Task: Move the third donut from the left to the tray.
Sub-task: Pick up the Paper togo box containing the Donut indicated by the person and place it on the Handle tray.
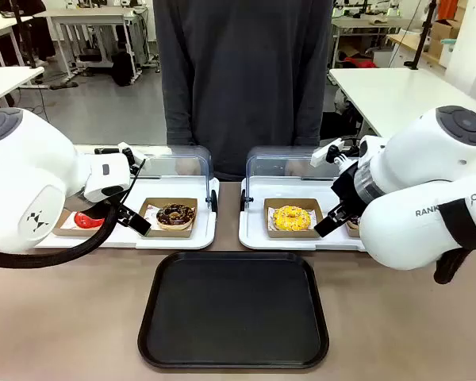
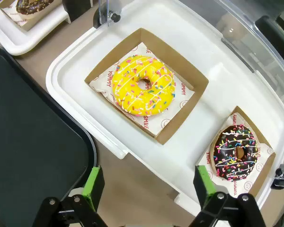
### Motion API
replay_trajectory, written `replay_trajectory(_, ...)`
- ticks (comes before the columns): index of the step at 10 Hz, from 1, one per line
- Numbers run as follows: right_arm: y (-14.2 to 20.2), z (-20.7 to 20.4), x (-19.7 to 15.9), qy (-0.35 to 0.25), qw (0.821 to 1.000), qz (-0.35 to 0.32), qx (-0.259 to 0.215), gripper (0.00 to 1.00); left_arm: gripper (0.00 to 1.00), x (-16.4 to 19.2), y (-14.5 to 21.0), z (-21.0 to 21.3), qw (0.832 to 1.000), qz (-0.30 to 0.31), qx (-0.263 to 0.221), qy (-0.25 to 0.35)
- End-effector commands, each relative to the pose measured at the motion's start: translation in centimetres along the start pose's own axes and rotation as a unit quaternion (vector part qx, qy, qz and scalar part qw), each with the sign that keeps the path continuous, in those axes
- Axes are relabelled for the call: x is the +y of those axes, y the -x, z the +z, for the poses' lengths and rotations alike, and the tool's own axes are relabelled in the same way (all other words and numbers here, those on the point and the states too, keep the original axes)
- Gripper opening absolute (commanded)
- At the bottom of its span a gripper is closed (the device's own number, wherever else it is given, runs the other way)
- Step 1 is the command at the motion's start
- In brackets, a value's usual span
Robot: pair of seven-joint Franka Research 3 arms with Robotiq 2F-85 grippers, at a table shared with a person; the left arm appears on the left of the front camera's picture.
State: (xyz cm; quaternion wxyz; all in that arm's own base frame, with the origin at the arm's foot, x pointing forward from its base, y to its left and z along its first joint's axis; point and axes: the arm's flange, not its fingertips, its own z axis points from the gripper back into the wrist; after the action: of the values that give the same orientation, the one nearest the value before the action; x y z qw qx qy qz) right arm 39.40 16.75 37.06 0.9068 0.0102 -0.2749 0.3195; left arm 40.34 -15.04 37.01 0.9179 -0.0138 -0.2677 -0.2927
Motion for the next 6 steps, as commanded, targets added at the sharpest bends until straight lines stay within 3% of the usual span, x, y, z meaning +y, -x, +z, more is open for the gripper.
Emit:
replay_trajectory(1, 0.00, 0.00, 0.00, 0.000, 1.000, 0.000, 0.000, 1.00, 1.00, 0.00, -0.01, 0.01, 1.000, 0.000, 0.000, 0.000)
replay_trajectory(6, 0.00, 0.00, 0.00, 0.000, 1.000, 0.000, 0.000, 1.00, 1.00, 0.00, -0.01, 0.01, 1.000, 0.000, 0.000, 0.000)
